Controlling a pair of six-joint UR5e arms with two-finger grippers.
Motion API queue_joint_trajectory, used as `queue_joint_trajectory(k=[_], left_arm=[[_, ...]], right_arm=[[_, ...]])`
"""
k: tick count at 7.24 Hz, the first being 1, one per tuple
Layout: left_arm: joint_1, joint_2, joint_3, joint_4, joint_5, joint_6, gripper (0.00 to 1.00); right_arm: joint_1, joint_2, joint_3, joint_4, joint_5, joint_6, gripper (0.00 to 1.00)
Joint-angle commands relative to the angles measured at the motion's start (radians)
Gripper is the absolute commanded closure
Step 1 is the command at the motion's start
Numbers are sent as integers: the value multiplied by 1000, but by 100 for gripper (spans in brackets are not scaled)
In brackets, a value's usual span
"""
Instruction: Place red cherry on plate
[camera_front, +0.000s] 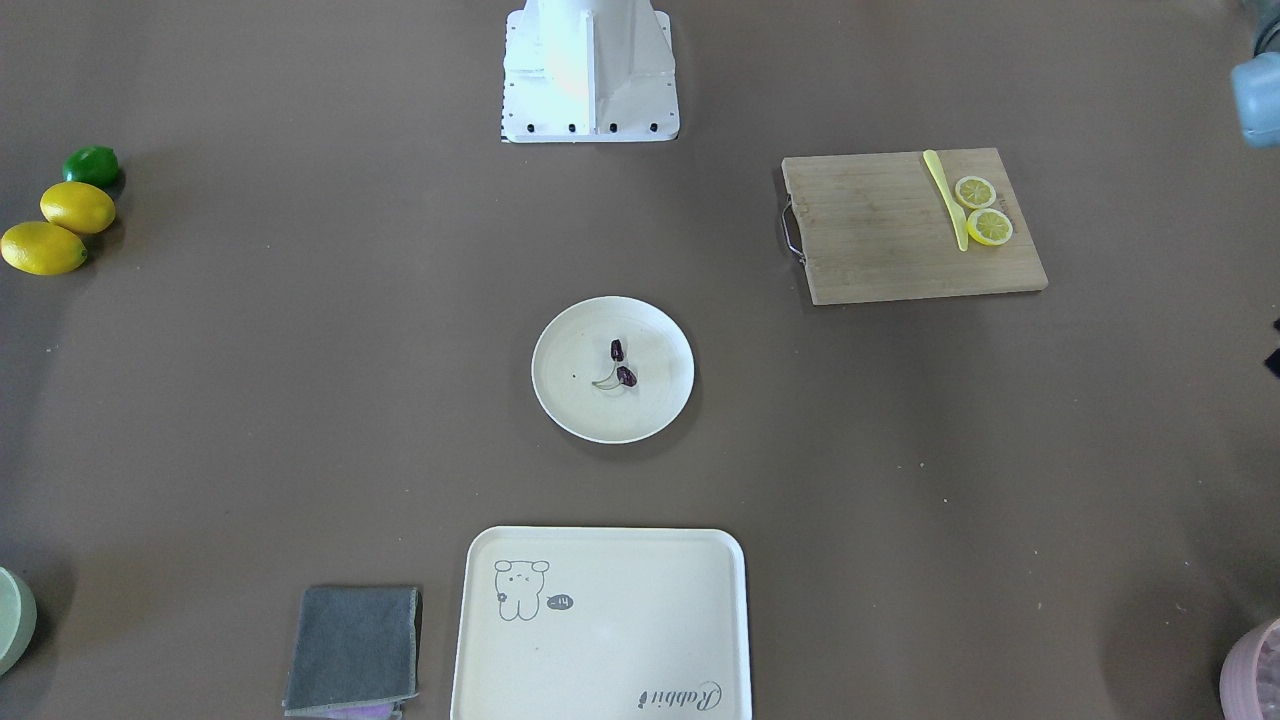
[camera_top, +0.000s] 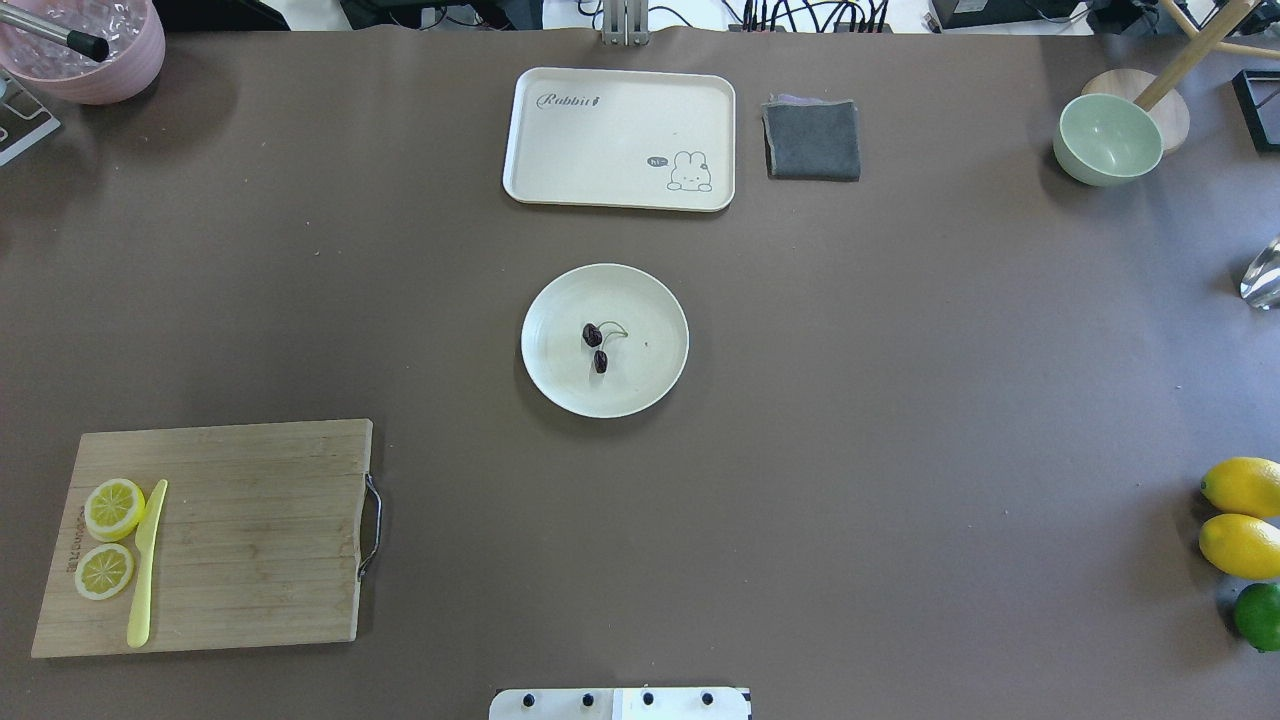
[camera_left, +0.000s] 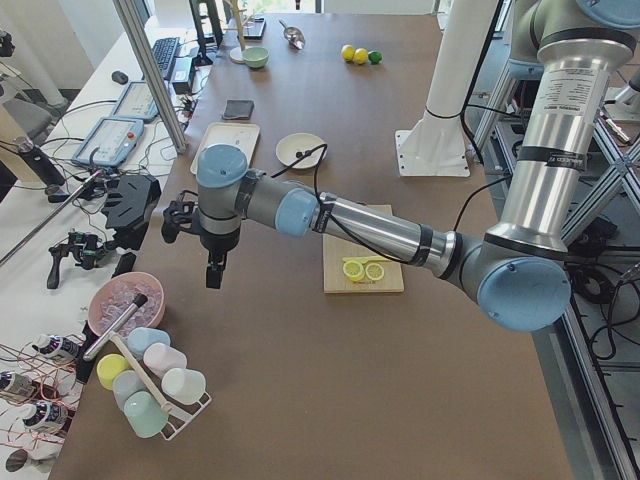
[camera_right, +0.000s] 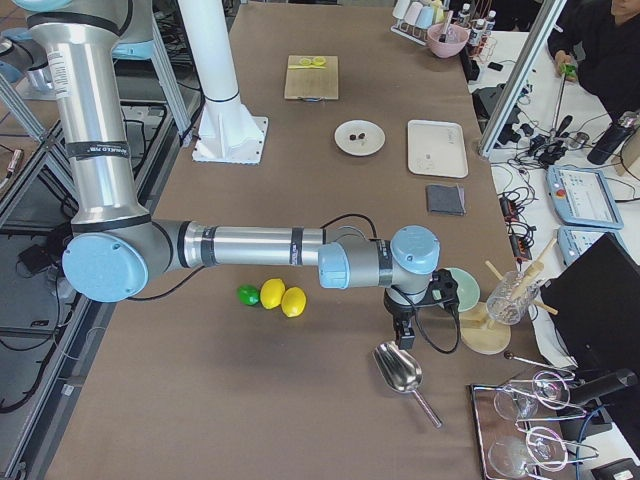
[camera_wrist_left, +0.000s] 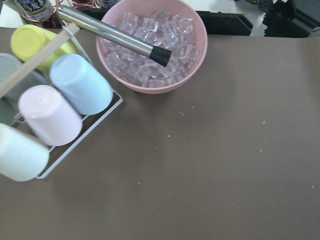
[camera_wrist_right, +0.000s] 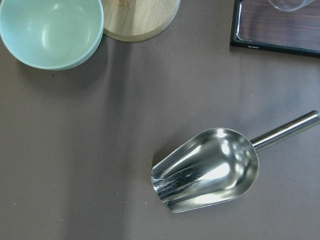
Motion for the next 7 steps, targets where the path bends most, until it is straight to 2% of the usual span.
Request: queue_joint_trajectory(k=[1,4,5,6,7], left_arm=[[-26,59,14,8,-10,58,2],[-27,85,16,-19,-24,58,2],[-27,90,17,-19,-24,58,2],[-27,114,16,-37,-24,58,2],[-27,134,16,-79,-24,58,2]], right_arm=[[0,-2,0,5,17,7,0],[0,11,3,-7,34,7,0],[0,15,31,-48,39,7,0],[0,13,96,-132,34,5,0],[0,2,114,-140,33,4,0]])
